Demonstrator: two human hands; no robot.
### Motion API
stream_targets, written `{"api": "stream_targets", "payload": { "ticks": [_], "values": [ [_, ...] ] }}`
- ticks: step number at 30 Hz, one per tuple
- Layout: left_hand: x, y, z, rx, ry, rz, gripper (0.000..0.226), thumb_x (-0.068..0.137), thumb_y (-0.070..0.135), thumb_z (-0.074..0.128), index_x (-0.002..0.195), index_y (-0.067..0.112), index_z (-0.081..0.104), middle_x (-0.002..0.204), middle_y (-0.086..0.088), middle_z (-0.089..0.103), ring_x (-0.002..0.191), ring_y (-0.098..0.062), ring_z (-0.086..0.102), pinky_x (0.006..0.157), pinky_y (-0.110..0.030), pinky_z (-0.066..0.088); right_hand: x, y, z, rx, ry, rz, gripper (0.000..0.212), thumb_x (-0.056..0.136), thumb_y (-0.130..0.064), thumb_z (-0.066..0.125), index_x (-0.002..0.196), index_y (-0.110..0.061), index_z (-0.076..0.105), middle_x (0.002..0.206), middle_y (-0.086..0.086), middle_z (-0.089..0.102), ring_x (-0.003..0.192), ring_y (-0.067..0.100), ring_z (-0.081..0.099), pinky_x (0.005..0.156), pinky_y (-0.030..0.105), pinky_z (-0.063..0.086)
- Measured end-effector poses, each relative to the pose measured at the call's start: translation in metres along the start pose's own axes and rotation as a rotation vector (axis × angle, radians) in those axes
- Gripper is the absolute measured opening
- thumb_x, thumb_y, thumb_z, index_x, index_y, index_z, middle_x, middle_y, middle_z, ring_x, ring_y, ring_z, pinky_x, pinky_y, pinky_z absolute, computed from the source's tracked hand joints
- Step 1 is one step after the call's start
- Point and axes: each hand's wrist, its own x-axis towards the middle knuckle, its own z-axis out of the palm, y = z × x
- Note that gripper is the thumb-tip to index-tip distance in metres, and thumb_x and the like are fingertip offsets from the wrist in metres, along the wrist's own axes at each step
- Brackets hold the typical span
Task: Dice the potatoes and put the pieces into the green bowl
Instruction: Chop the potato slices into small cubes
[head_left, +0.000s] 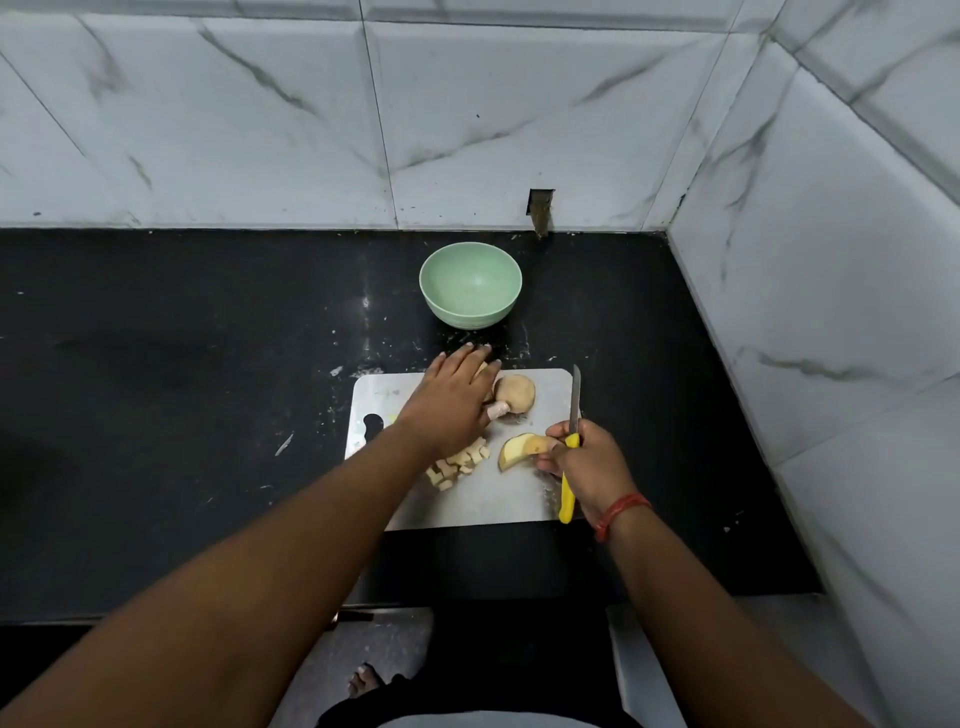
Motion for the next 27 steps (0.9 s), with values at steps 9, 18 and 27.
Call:
{"api": "stream_targets", "payload": {
  "ticks": [9, 18, 27],
  "values": [
    [0.011, -0.018, 0.016, 0.004, 0.021, 0.105, 0.05, 0.095, 0.027, 0.064, 0.141, 0.01, 0.053, 0.147, -0.012, 0.049, 0.136, -0.033, 0.042, 0.116, -0.04, 0.034, -0.003, -0.001, 0.001, 0.038, -0.029, -0.005, 0.015, 0.095, 0.005, 0.052, 0.095, -0.007, 0.061, 0.097, 0.017, 0.066, 0.077, 0.025, 0.068, 0.078, 0.038, 0.061],
    [-0.015, 0.007, 0.008, -0.029, 0.299, 0.168, 0.035, 0.092, 0.028, 0.07, 0.123, 0.012, 0.063, 0.129, -0.013, 0.06, 0.125, -0.03, 0.053, 0.12, -0.055, 0.026, 0.009, -0.007, -0.011, 0.083, 0.103, -0.065, 0.011, 0.093, 0.003, 0.055, 0.098, -0.005, 0.061, 0.092, 0.015, 0.069, 0.073, 0.021, 0.071, 0.077, 0.036, 0.061],
    [-0.034, 0.042, 0.028, 0.08, 0.213, 0.311, 0.037, 0.089, 0.021, 0.072, 0.123, 0.016, 0.06, 0.129, -0.009, 0.058, 0.103, -0.028, 0.061, 0.081, -0.038, 0.053, 0.014, -0.006, -0.018, -0.187, 0.2, -0.116, 0.022, 0.088, 0.003, 0.052, 0.085, -0.017, 0.062, 0.112, 0.012, 0.06, 0.083, 0.025, 0.07, 0.055, 0.023, 0.055]
  ]
}}
